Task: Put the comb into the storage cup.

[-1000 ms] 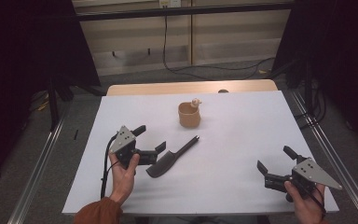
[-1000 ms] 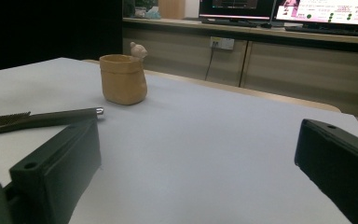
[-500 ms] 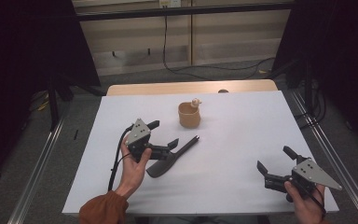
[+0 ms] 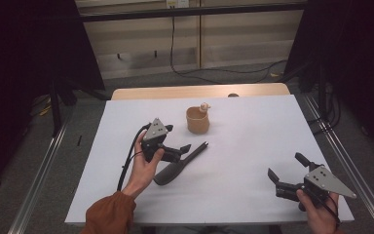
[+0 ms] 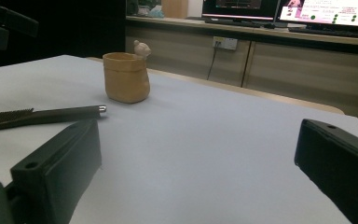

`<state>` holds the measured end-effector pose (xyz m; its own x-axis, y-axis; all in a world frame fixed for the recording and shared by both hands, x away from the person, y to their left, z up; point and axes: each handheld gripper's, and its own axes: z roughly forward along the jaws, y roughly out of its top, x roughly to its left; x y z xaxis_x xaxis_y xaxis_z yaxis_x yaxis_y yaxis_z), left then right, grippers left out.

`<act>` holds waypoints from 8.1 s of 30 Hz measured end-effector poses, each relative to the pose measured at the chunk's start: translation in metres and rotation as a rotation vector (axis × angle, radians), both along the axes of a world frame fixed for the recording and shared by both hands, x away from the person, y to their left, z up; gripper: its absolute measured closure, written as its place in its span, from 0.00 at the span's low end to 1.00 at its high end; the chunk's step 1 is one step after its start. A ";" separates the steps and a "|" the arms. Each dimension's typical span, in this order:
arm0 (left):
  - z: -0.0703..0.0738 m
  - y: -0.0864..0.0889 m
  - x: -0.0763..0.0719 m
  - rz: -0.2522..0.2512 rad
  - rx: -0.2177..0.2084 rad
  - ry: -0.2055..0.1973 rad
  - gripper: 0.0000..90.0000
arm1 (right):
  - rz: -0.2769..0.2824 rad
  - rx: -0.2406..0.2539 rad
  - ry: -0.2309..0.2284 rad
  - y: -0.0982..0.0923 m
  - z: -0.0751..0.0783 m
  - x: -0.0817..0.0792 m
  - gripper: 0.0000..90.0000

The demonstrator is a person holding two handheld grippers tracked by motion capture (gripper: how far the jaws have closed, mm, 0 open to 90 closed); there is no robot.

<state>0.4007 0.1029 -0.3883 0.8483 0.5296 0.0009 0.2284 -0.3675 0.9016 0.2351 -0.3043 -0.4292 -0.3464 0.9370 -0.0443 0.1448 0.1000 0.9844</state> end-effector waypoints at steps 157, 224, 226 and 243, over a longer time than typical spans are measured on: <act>-0.015 -0.029 0.037 -0.025 0.361 0.375 0.81 | 0.071 -0.022 0.052 0.006 -0.005 0.003 0.00; 0.034 -0.036 -0.005 -0.411 0.324 0.244 0.81 | 0.212 0.013 0.154 0.035 0.015 0.020 0.01; 0.036 -0.039 -0.007 -0.405 0.327 0.232 0.81 | 0.239 0.020 0.175 0.039 0.018 0.024 0.01; 0.035 -0.070 -0.012 -0.508 0.440 0.254 0.81 | 0.430 -0.096 0.339 0.049 0.048 0.045 0.00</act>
